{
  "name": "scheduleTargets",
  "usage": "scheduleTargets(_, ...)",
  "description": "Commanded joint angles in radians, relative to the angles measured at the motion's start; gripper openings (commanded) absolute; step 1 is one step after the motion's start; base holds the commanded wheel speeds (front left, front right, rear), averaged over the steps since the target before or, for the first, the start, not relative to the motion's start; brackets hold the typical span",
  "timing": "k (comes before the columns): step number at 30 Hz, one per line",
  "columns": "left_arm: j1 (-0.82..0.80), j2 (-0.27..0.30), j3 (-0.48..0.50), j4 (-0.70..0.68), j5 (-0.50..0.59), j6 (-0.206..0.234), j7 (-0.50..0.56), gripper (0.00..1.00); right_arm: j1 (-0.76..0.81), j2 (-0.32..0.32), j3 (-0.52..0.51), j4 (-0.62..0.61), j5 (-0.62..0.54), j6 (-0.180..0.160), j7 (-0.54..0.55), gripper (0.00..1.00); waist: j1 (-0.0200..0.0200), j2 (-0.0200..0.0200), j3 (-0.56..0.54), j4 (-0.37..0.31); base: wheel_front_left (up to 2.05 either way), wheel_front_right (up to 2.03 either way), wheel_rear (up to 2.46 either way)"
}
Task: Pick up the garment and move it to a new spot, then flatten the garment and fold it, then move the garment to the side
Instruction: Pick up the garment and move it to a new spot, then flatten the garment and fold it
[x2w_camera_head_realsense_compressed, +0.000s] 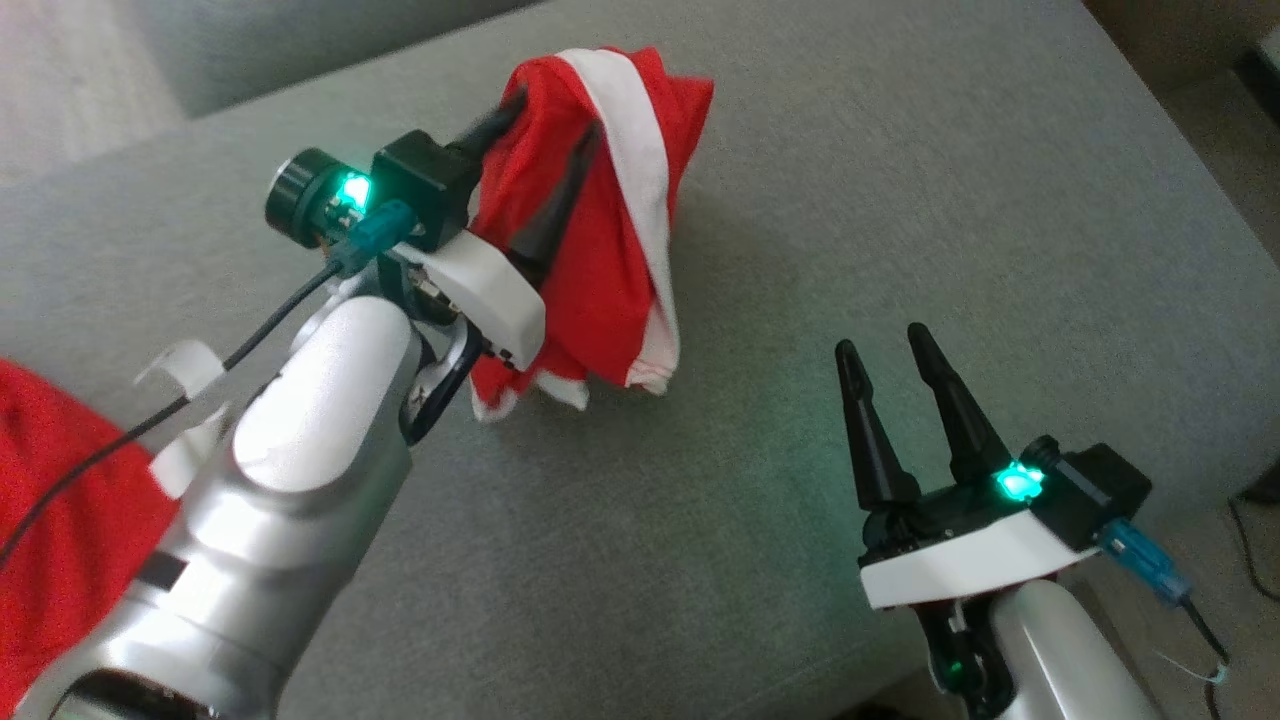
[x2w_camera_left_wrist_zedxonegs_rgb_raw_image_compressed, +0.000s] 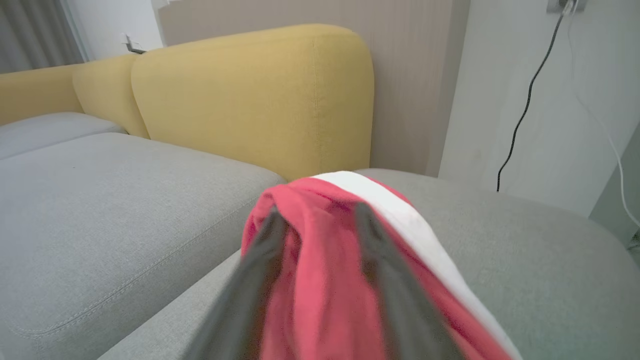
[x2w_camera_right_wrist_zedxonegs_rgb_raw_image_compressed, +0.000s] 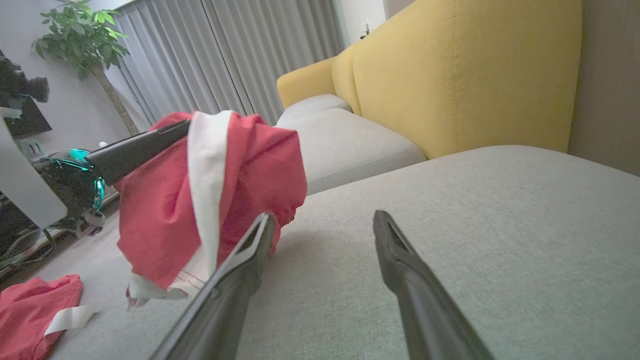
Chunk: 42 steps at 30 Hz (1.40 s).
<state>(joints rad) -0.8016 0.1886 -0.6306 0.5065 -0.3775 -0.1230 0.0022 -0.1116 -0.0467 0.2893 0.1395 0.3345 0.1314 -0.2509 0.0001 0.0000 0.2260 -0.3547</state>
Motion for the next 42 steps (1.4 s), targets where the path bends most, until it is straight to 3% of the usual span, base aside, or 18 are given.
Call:
scheduleTargets(1,-0.065,0.024,0.020,-0.016,0.015,0.003,-0.016,1.00,-0.029,-0.004,0.025,-0.038,0.004,-0.001,-0.011,1.00,-0.0001,0.0000,0.038,-0.035,0.00,0.00,0.00)
scheduleTargets(8,-0.086,0.000,-0.014,0.058,0.006,-0.002,-0.070,1.00,-0.036,-0.004,-0.002,-0.036,-0.005,-0.001,-0.011,1.00,-0.0001,0.0000,0.042,0.017,0.00,0.00,0.00)
scheduleTargets(16,-0.071,-0.001,-0.005,0.074,-0.015,0.013,-0.142,1.00,-0.033,-0.004,-0.013,-0.019,-0.035,-0.001,-0.011,1.00,-0.0001,0.0000,-0.015,0.144,0.00,0.00,0.00)
scheduleTargets(22,0.027,0.026,0.028,0.031,-0.028,0.080,-0.204,1.00,0.001,-0.004,-0.061,-0.005,-0.060,-0.001,-0.011,1.00,-0.0001,0.0000,-0.081,0.269,0.00,0.00,0.00)
scheduleTargets(29,0.261,0.061,0.075,-0.080,-0.064,0.180,-0.244,1.00,0.046,-0.004,-0.096,0.015,-0.097,-0.001,-0.011,1.00,-0.0001,0.0000,-0.128,0.395,0.00,0.00,0.00)
scheduleTargets(36,0.494,0.048,0.125,-0.168,-0.068,0.268,-0.263,1.00,0.085,-0.004,-0.118,0.033,-0.120,-0.001,-0.011,1.00,-0.0001,0.0000,-0.162,0.458,0.00,0.00,0.00)
scheduleTargets(42,0.590,0.011,0.175,-0.241,-0.030,0.279,-0.264,1.00,0.095,-0.004,-0.121,0.046,-0.130,-0.001,-0.011,1.00,-0.0001,0.0000,-0.174,0.467,0.00,0.00,0.00)
